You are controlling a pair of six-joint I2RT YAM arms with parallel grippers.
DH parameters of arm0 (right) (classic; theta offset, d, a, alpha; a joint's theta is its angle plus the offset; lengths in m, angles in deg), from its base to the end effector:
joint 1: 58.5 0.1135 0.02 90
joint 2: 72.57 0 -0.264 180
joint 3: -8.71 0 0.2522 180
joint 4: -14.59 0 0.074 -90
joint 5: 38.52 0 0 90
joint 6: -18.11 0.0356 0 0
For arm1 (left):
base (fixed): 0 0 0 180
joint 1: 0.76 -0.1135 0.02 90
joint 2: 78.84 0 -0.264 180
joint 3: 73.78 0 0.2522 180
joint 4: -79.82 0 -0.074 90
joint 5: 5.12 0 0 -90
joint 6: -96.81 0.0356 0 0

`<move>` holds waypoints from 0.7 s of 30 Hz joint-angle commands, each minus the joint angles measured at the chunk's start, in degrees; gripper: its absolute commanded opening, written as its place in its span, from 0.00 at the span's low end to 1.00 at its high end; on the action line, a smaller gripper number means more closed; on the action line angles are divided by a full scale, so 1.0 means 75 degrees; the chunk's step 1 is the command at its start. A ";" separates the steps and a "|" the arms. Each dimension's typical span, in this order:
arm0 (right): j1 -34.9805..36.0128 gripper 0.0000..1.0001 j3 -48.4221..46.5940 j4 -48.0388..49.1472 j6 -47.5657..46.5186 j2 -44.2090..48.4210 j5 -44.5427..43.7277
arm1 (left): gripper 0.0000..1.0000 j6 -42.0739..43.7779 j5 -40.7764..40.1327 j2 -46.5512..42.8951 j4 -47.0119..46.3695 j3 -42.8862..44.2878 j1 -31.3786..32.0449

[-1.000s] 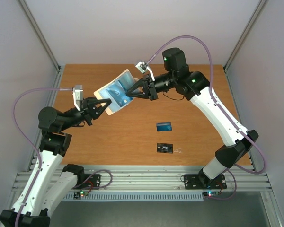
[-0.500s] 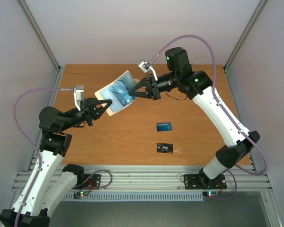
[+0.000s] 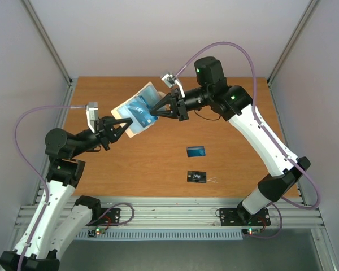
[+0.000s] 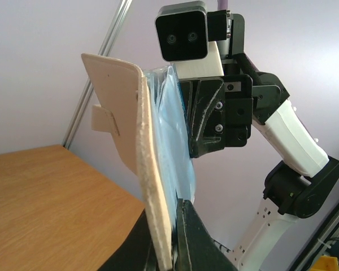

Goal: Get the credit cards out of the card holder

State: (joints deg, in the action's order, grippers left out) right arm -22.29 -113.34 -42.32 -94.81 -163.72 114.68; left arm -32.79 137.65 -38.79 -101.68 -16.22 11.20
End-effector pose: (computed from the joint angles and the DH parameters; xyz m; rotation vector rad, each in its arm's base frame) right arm 0.2415 0.2162 0.4675 -1.5148 1.2447 1.2506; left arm 0.1397 -0.0586 0.3904 0.5388 1.4034 -1.3038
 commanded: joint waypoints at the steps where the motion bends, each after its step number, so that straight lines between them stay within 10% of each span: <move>1: 0.0230 0.01 -0.0112 0.0745 0.0286 -0.0026 -0.0258 | 0.04 0.0129 0.0030 -0.0116 -0.0469 -0.0038 0.0010; 14: 0.0516 0.01 -0.0125 0.0550 0.0136 -0.0206 -0.0396 | 0.33 -0.0041 0.0100 -0.0074 -0.0565 -0.0072 0.0022; 18: 0.0513 0.01 -0.0210 0.0454 0.0025 -0.0176 -0.0364 | 0.01 -0.0014 0.0034 -0.0106 -0.0468 -0.0085 0.0022; 21: 0.0429 0.01 -0.0292 0.0194 -0.0133 -0.0134 -0.0484 | 0.00 -0.0016 0.0038 -0.0122 -0.0432 -0.0078 0.0016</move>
State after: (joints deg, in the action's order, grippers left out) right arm -18.69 -113.36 -39.46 -93.82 -165.12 111.66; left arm -33.27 137.54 -38.90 -102.56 -16.44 11.23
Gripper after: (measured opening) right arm 0.013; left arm 0.031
